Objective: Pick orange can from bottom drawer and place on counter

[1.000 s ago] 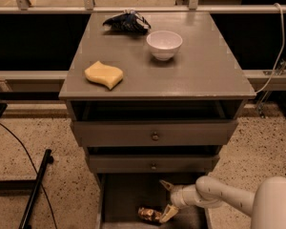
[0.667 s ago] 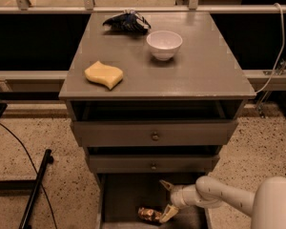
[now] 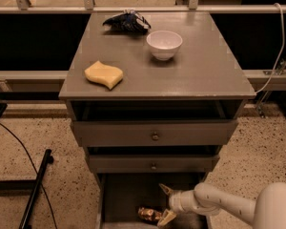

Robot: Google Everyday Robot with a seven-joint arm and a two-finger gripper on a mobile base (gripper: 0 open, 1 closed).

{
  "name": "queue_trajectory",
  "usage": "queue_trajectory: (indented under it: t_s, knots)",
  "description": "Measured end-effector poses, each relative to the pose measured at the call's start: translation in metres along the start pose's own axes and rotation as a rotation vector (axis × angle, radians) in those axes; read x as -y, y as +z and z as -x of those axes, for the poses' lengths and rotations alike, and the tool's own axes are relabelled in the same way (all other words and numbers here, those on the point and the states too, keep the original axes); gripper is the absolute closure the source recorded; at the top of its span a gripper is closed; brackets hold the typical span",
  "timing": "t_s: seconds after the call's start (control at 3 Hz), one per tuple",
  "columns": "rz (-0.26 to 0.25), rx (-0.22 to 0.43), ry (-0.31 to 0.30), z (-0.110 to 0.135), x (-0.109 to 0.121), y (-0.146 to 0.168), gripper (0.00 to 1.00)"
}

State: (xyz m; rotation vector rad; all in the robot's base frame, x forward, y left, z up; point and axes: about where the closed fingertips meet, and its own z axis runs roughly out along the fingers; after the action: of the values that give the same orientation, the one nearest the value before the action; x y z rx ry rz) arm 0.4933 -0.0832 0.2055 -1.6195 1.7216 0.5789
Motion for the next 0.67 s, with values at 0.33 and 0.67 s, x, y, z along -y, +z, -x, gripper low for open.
queue_trajectory:
  t_s: [0.33,0.67]
  knots:
    - [0.016,-0.004,-0.003,-0.003,-0.005,0.013,0.00]
    - [0.030,-0.008,0.004,-0.007,-0.007,0.025,0.00]
